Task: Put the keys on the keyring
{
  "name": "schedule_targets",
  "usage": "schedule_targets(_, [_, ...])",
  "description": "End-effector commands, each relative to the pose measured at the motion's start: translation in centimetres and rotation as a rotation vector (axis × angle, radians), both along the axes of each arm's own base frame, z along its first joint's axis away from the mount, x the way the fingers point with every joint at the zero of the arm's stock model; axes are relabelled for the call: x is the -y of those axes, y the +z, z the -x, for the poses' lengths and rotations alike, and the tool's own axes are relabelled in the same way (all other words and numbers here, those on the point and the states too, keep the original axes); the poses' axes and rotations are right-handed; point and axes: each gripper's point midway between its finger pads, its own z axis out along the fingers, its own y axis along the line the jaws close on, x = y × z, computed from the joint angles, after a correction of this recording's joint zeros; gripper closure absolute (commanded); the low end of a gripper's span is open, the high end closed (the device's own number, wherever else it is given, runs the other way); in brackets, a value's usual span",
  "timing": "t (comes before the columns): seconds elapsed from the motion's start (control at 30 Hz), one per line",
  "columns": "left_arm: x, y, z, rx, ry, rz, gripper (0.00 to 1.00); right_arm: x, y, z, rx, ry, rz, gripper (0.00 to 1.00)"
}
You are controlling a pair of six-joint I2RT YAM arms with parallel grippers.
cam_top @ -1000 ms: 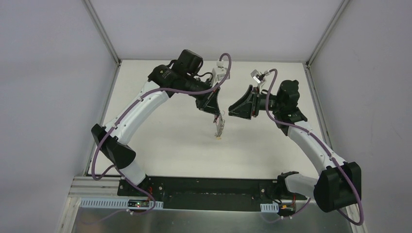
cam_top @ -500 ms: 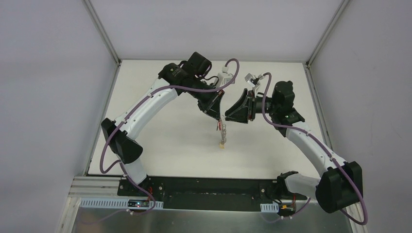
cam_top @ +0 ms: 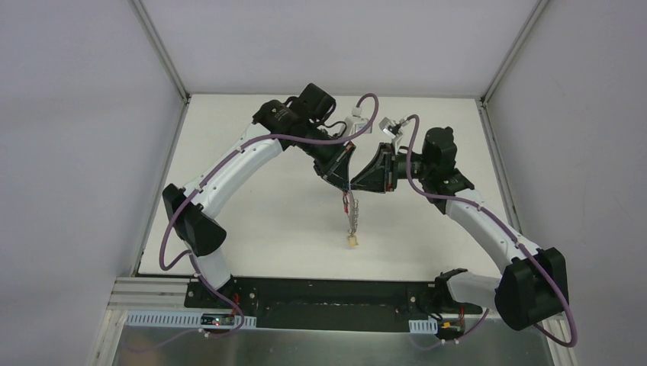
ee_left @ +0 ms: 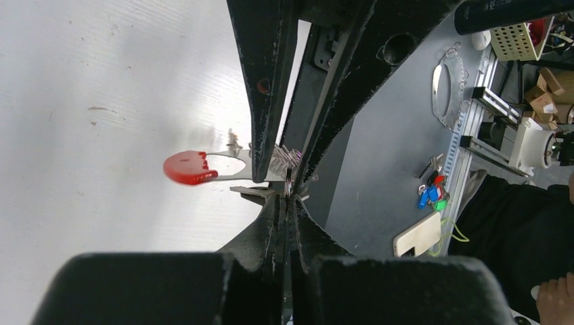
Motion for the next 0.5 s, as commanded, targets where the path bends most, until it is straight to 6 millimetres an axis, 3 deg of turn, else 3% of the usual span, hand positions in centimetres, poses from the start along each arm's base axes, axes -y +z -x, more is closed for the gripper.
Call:
schedule_targets(0.0, [0.68,1.89,0.63,0.013,-0.031,0.065,1.0,-0.36,2.14,-0.18,0.09,0.018,-0.029,0.78])
schedule_targets(0.17, [0.73,1.64,0.56,0.012,-0.033,0.06,1.0,-0.38,2.2,-0.03,0.086,0.026,-0.03,0.84])
schedule_targets(0.33, [0.79,1.41,0.28,0.017,-0.028,0.054,1.0,-0.37,2.24,0.18,0.079,0.037,-0.033,0.99])
schedule_targets(0.47, [0.78,1.32,0.02,0.029,-0.024,0.053,1.0,-0.31,2.4,0.24,0.08,0.037,-0.036,1.0])
